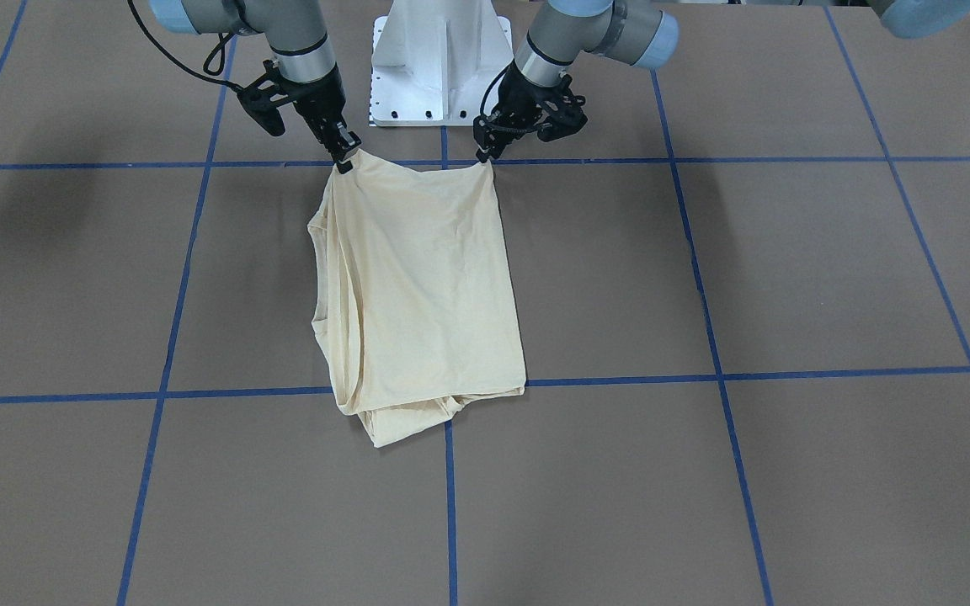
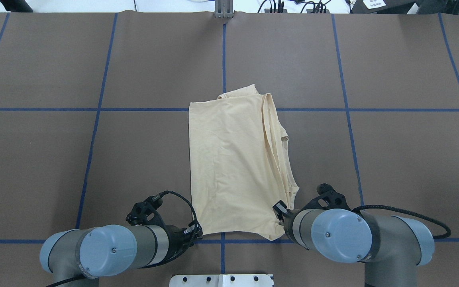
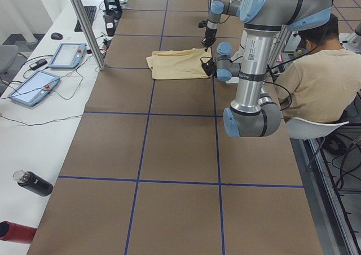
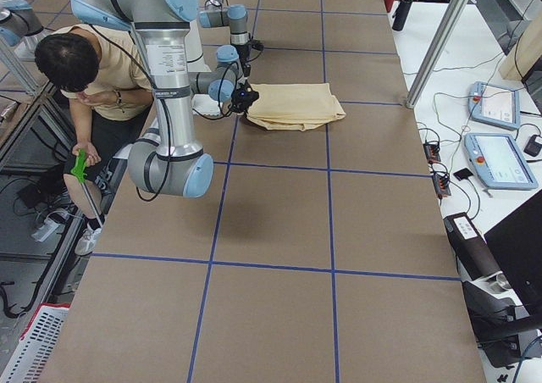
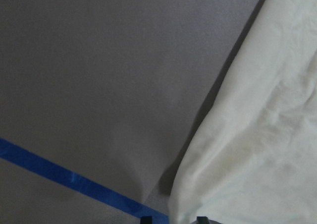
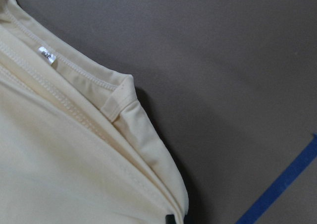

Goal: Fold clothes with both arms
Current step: 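Lower the left gripper to the shirt's near corner and grasp it, then lift the near edge with both grippers and fold it over toward the far edge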

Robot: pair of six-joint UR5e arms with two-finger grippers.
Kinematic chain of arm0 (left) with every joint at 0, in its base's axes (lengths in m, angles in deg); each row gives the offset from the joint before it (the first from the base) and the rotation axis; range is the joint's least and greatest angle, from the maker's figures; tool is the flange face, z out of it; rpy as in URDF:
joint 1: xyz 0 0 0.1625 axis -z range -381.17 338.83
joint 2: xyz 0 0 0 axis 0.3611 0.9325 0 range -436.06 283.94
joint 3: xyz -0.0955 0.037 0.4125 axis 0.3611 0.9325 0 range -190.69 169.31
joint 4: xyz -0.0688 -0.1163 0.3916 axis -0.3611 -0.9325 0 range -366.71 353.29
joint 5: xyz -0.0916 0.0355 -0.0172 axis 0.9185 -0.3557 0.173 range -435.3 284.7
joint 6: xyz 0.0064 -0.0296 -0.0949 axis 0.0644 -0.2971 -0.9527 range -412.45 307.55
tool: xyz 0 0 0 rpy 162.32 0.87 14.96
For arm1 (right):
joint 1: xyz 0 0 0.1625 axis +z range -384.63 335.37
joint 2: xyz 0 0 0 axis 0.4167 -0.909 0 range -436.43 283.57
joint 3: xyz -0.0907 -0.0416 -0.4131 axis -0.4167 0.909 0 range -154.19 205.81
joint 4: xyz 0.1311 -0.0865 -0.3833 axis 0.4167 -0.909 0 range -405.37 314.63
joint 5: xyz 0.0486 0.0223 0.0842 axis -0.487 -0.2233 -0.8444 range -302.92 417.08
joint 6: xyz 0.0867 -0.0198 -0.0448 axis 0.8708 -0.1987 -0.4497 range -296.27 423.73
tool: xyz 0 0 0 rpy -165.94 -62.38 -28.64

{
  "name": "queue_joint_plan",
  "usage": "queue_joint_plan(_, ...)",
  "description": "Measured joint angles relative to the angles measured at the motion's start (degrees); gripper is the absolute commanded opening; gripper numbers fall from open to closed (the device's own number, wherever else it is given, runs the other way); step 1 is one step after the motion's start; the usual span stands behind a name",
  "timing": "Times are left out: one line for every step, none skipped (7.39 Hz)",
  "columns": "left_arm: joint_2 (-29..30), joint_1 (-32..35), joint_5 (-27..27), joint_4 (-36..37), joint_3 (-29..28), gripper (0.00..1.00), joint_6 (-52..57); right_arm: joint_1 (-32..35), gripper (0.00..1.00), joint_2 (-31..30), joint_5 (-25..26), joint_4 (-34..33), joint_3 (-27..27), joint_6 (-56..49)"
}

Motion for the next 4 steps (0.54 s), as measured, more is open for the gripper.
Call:
queue_joint_plan(0.02,0.01,-0.03,-0.06,0.01,0.00,-0.04,0.00,0.00,0.01,0.00,0.00,0.01,0.00)
queue_joint_plan(0.04,0.02,-0.09,-0.19,0.12,0.00,-0.24,-0.01,0.00,0.01,0.00,-0.01,0.01,0.00)
queue_joint_plan(0.04,0.05,-0.09,-0.41,0.38,0.00,-0.58,-0.01,0.00,-0.01,0.00,0.01,0.02,0.00)
queue_joint_plan(0.00,0.11,-0.09,-0.57,0.95,0.00,-0.75,0.00,0.00,-0.02,0.00,0.04,0.02,0.00)
